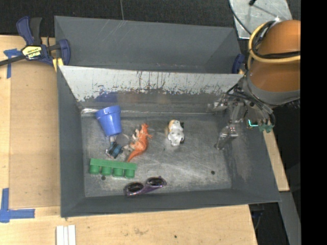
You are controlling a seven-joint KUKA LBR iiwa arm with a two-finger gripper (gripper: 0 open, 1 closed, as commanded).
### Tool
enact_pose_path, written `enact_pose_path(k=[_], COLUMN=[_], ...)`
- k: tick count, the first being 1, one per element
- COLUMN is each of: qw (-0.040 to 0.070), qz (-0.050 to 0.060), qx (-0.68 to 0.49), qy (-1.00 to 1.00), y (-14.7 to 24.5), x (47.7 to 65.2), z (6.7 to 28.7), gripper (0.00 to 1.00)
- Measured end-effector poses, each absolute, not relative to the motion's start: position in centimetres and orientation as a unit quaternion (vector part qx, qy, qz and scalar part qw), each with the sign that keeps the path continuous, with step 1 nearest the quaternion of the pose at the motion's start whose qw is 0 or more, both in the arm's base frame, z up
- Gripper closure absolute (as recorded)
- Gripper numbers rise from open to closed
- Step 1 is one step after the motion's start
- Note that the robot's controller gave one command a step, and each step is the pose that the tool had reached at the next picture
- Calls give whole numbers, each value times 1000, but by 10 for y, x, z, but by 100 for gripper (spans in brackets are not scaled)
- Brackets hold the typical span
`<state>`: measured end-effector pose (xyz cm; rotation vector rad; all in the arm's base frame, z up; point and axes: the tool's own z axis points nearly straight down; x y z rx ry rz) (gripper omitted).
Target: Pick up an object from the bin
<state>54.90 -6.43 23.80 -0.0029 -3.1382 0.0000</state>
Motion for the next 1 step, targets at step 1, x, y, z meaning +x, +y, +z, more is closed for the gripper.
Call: enact_pose_path(k=[1], qw=[-1], qz=[0], qx=[0], qy=[-1000], y=[-64], x=[550], z=[241], gripper=[0])
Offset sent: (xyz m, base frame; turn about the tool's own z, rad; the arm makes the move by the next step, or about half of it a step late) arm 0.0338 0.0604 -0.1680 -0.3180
